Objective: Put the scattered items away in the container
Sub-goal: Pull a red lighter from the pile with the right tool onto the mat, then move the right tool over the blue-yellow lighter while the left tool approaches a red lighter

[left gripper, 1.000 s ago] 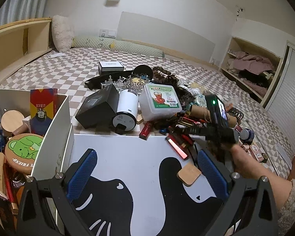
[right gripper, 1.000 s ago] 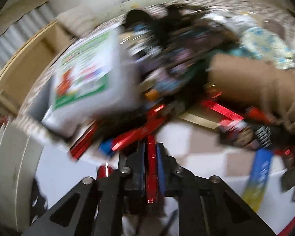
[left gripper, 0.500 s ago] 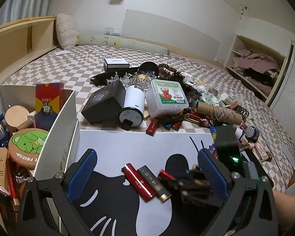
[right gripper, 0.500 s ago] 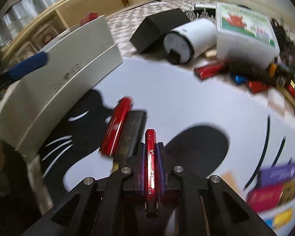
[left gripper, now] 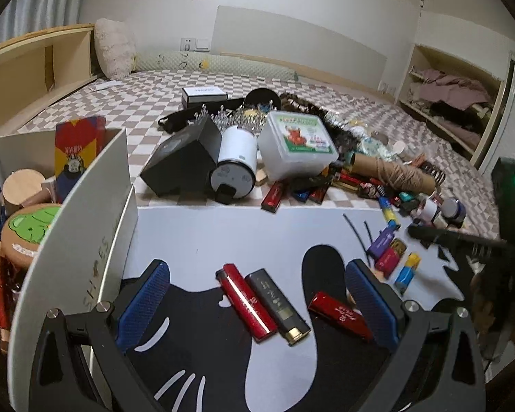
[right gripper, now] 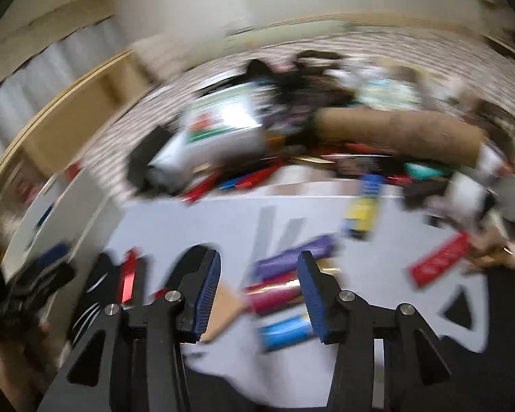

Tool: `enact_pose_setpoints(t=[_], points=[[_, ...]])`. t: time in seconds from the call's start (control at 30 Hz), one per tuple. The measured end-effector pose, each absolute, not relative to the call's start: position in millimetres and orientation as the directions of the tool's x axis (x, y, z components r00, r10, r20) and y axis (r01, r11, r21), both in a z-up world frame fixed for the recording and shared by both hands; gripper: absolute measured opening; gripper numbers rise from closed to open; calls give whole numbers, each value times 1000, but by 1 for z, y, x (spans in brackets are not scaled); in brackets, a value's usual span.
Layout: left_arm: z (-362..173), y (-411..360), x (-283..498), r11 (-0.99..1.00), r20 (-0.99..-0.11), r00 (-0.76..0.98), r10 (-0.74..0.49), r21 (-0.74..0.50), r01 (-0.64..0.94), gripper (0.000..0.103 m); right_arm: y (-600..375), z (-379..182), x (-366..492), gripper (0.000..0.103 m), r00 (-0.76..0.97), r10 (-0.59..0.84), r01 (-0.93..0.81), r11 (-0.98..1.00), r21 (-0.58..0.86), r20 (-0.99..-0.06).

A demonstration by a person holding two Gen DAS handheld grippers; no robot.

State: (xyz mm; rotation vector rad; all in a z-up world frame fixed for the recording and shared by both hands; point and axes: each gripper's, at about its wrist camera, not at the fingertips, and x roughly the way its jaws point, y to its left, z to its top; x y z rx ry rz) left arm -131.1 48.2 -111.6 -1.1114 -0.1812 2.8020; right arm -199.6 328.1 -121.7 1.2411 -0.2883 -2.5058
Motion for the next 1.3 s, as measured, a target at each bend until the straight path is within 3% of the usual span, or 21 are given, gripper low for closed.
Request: enact_pose_setpoints(t=[0.2,0.93,1.07,1.3], points=[[-130,51,-135,-984,-703,-692,164,-163,-68,103,362,-150,-221,47,-548,-336,78,-932,353,-766],[-163,57,-145,-994,-773,-625,103,-104,-34,103,297,-160,-135,47,-374,-386,342,-903,261,-843],[-165,52,-144,-997,-783,-619,66,-78,-7,103,297,-157,-125,47,-369,-422,340,-891,302,-828],[-168,52,-144,-1000,-805,-593,11,-17,4,103,290,-158,-125,47,-392,-391,359,-899,252,-833]])
